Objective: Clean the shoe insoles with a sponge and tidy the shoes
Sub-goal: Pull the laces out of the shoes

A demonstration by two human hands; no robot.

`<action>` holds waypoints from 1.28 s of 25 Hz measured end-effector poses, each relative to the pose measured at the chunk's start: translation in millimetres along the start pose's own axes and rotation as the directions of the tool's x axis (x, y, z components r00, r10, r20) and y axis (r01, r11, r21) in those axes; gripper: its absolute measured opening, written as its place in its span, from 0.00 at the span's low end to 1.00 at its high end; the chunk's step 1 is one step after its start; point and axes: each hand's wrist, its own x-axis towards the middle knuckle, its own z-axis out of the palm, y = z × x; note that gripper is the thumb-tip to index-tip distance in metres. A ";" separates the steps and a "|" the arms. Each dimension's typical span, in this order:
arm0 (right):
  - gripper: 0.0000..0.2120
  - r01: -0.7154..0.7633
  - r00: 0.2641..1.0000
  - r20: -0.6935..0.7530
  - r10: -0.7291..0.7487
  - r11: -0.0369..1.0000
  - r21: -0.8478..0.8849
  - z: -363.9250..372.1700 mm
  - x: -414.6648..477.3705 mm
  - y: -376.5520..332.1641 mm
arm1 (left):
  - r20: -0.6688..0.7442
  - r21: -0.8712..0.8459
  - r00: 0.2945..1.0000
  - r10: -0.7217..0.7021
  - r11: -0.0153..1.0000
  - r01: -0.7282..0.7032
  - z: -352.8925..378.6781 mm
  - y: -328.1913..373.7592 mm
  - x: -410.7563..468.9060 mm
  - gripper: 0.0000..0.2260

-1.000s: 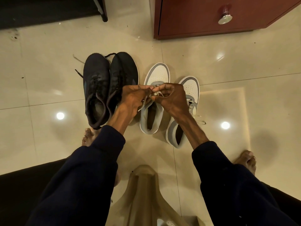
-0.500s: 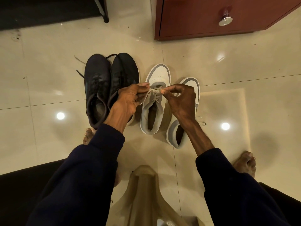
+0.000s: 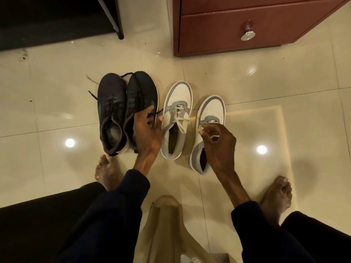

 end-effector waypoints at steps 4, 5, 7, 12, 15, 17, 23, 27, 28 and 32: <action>0.02 -0.021 0.999 0.029 0.030 0.958 -0.285 -13.1 -56.3 13.3 | 0.211 0.263 0.928 0.309 0.896 -0.358 -16.0 -6.2 -64.2 0.07; 0.04 -0.043 0.997 0.040 0.063 0.927 -0.374 -14.5 -69.4 18.5 | 0.256 0.372 0.918 0.304 0.845 -0.383 -14.2 -9.6 -76.0 0.08; 0.10 -0.018 0.992 0.096 0.080 0.852 -0.523 -13.4 -90.2 26.6 | 0.329 0.537 0.908 0.259 0.740 -0.406 -8.2 -19.0 -89.5 0.12; 0.23 0.095 0.978 0.194 0.079 0.658 -0.747 5.2 -100.5 38.4 | 0.442 0.711 0.886 0.142 0.547 -0.442 7.9 -28.0 -91.5 0.16; 0.26 0.089 0.976 0.191 0.108 0.601 -0.794 16.7 -92.1 40.9 | 0.454 0.764 0.881 0.136 0.449 -0.463 14.2 -26.0 -87.7 0.17; 0.26 0.096 0.969 0.209 0.133 0.573 -0.814 22.5 -87.2 45.1 | 0.452 0.787 0.885 0.112 0.417 -0.455 18.3 -25.1 -84.6 0.18; 0.20 0.138 0.966 0.238 0.098 0.583 -0.800 19.8 -82.7 43.3 | 0.483 0.725 0.855 0.191 0.461 -0.513 19.7 -33.0 -87.4 0.14; 0.15 0.220 0.964 0.265 -0.018 0.609 -0.762 -3.8 -83.2 6.7 | 0.470 0.682 0.854 0.223 0.522 -0.512 -1.4 -5.7 -101.1 0.15; 0.15 0.228 0.963 0.267 -0.028 0.609 -0.760 -12.1 -83.9 -12.3 | 0.461 0.674 0.858 0.227 0.540 -0.505 -12.5 11.4 -106.7 0.15; 0.14 0.284 0.951 0.299 -0.084 0.627 -0.725 -37.5 -86.1 -116.3 | 0.365 0.672 0.895 0.257 0.593 -0.444 -81.2 95.3 -119.0 0.14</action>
